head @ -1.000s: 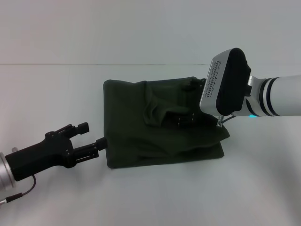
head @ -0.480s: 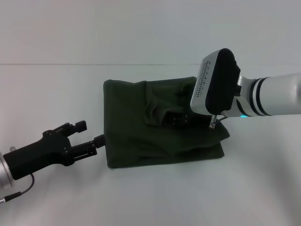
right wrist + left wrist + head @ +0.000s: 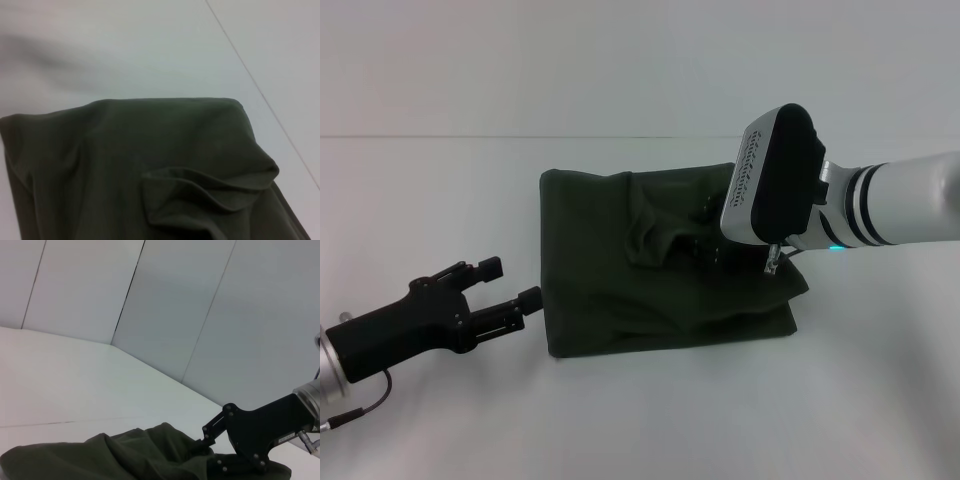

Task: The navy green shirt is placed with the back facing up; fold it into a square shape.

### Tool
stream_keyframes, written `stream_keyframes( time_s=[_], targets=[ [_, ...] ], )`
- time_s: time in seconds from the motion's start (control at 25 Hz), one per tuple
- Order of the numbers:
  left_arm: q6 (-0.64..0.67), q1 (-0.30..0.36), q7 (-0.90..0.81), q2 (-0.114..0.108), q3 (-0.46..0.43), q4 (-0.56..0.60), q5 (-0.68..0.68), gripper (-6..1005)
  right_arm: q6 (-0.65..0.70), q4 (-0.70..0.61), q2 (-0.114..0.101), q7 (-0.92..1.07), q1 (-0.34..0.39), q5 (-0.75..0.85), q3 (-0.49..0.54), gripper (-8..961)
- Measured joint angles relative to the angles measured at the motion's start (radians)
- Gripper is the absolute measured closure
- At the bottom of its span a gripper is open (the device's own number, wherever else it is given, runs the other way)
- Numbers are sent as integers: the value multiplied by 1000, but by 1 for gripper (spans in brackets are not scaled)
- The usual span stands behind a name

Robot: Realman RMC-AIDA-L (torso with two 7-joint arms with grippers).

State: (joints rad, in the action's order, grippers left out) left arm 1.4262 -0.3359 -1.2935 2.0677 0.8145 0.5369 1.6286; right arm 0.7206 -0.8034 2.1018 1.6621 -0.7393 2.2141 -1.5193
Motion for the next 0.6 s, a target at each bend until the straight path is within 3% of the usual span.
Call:
stream_keyframes(
  time_s=[0.48,0.6],
  targets=[
    [0,1,0,0,0,0,1,111,10,-3,-4,77,1,-5,39,941],
    [0,2,0,0,0,0,1,111,12,8,-5,110,1,-34,102,941]
  ],
)
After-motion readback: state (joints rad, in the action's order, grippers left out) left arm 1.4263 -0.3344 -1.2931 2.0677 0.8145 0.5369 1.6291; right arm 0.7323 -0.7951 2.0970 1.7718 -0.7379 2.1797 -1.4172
